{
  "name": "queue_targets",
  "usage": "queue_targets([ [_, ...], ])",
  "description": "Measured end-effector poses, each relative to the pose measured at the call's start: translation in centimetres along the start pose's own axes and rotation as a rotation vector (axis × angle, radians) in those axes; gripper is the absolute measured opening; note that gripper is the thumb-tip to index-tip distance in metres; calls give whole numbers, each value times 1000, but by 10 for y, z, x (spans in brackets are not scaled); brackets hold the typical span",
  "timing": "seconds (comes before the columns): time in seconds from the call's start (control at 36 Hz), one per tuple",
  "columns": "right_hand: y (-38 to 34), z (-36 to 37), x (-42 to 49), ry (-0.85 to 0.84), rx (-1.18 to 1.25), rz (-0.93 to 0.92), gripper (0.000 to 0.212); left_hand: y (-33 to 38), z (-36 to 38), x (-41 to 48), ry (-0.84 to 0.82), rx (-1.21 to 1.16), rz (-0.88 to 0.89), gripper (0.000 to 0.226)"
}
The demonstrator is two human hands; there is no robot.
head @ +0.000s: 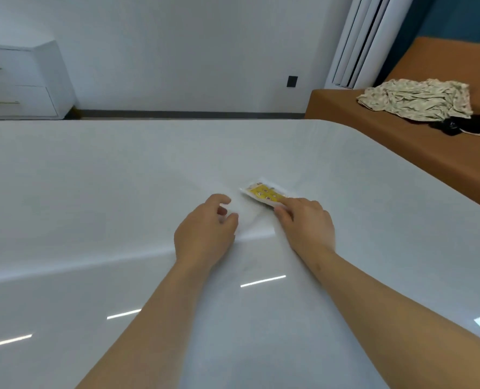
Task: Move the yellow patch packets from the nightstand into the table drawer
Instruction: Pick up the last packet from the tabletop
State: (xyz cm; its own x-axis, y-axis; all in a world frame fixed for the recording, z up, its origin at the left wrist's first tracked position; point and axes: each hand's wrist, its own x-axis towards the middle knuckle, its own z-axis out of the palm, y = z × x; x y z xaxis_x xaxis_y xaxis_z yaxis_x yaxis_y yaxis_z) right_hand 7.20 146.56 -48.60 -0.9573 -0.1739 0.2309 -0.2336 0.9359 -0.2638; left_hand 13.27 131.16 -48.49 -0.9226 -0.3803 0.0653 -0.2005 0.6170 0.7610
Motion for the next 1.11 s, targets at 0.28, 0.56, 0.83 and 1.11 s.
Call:
queue_targets([
  [0.28, 4, -26, -115, 29, 274, -101, 28, 18, -5, -72, -288, -732, -217, 13],
  [0.56, -12, -40, -200, -4, 437, -246, 35, 2, -36, -156, -60, -694, -246, 25],
  [0.83, 4, -36, -290, 153, 447, -179, 18, -31, -87, -266, -272, -510, -245, 43],
  [1.11, 2, -26, -310, -398, 233, -202, 33, -61, -69, -294, -264, -199, -253, 33],
])
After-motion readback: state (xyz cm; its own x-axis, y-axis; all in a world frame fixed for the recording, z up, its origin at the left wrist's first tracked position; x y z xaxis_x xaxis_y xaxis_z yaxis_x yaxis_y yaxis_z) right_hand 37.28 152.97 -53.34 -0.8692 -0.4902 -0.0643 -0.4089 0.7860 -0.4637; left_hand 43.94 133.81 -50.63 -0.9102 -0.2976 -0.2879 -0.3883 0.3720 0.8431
